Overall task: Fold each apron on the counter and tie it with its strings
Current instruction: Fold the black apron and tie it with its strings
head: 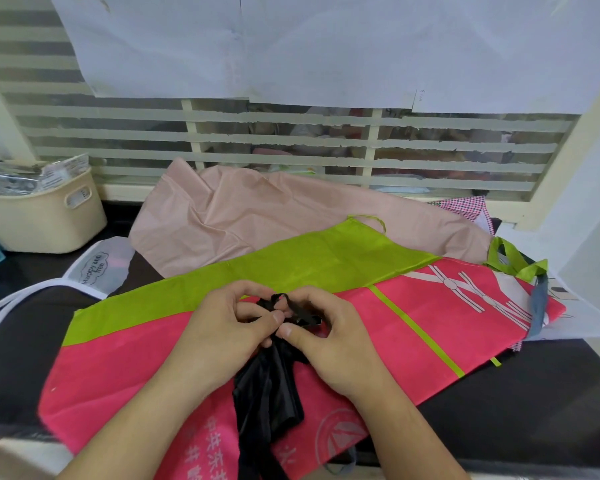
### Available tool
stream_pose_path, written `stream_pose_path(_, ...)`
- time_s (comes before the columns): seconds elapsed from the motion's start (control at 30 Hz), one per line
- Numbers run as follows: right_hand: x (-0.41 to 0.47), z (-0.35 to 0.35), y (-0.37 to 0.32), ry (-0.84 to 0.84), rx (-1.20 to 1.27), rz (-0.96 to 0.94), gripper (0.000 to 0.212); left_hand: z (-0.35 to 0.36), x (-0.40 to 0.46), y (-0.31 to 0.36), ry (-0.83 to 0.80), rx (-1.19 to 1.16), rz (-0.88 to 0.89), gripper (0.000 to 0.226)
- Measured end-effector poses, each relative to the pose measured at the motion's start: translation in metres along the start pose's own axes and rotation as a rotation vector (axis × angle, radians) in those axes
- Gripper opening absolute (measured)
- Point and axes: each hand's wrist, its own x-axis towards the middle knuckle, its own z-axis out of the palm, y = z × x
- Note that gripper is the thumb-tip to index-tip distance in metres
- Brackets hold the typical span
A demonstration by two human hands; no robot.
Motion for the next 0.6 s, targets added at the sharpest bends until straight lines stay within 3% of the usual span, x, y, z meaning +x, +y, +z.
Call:
stream_pose_path(0.17,0.0,0.001,-0.004,-0.022,-0.063,-0.01,0.024,-0.003,-0.003,0.014,-0.031,0.327,0.07,0.017)
stream_pose_path(0.3,0.0,0.001,-0.003,0.04,-0.04,0.025,0.024,-0.006,-0.008,0.018,-0.08,0.402,0.105,0.024)
stream_pose_path(0.6,0.0,0.001,0.0,0.099,-0.088,0.023,0.025,0.001,-0.02,0.018,0.111,0.537,0.227,0.03)
